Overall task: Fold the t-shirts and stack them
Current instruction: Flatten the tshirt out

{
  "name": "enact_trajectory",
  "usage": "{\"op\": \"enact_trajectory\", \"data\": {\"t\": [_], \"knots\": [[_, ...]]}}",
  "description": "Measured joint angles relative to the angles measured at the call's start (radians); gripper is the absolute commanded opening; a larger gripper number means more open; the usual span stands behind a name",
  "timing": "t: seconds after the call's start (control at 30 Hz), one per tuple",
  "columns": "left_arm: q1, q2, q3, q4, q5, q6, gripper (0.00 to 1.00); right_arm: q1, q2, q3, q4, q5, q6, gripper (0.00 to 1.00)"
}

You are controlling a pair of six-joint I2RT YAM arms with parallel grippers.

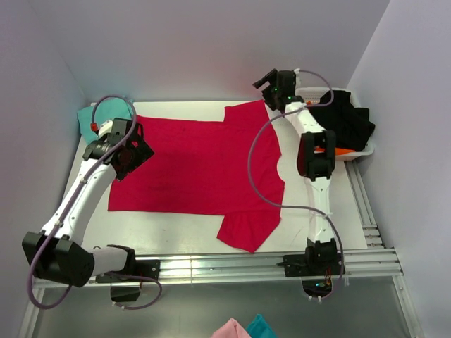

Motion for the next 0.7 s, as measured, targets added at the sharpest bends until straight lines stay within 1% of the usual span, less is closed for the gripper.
{"op": "enact_trajectory", "data": {"t": [0.07,0.1,0.17,0.2,0.27,0.3,0.33,0.37,0.43,0.47,0.57,0.6,0.63,0.67,0.7], "knots": [[0.000,0.043,0.017,-0.003,-0.014,0.000,1.00,-0.002,-0.119,-0.072,-0.057,0.002,-0.043,1.00],[0.000,0.069,0.029,-0.003,-0.021,0.000,0.99,-0.002,-0.204,-0.132,-0.082,0.007,-0.067,1.00],[0.001,0.130,0.060,0.000,-0.028,0.004,0.99,-0.002,-0.399,-0.268,-0.109,0.023,-0.104,1.00],[0.003,0.154,0.069,0.008,-0.027,0.008,0.99,-0.002,-0.515,-0.363,-0.112,0.028,-0.118,1.00],[0.008,0.180,0.067,0.028,-0.018,0.026,0.99,-0.001,-0.739,-0.533,-0.126,0.031,-0.139,0.99],[0.011,0.185,0.061,0.043,-0.003,0.036,0.99,-0.001,-0.821,-0.596,-0.131,0.032,-0.148,0.99],[0.014,0.185,0.050,0.059,0.006,0.047,0.92,0.000,-0.904,-0.662,-0.148,0.035,-0.156,0.99],[0.016,0.180,0.035,0.077,0.013,0.053,0.89,0.003,-0.997,-0.739,-0.166,0.043,-0.176,0.99],[0.014,0.171,0.022,0.067,-0.012,0.047,0.90,0.021,-1.105,-0.832,-0.235,0.082,-0.222,0.99],[0.005,0.159,0.021,0.060,-0.038,0.048,0.99,0.042,-1.145,-0.871,-0.291,0.111,-0.252,0.99],[-0.046,0.065,0.012,0.104,-0.080,0.071,0.99,0.143,-1.213,-0.976,-0.424,0.196,-0.309,1.00],[-0.068,0.011,-0.002,0.129,-0.080,0.080,0.93,0.167,-1.230,-1.007,-0.452,0.204,-0.316,1.00],[-0.078,-0.018,-0.013,0.140,-0.073,0.087,0.83,0.227,-1.287,-1.093,-0.515,0.211,-0.324,1.00],[-0.080,-0.045,-0.038,0.163,-0.040,0.111,0.79,0.265,-1.332,-1.154,-0.552,0.209,-0.324,1.00],[-0.073,-0.054,-0.056,0.171,-0.019,0.125,0.80,0.298,-1.387,-1.215,-0.606,0.202,-0.319,0.99]]}}
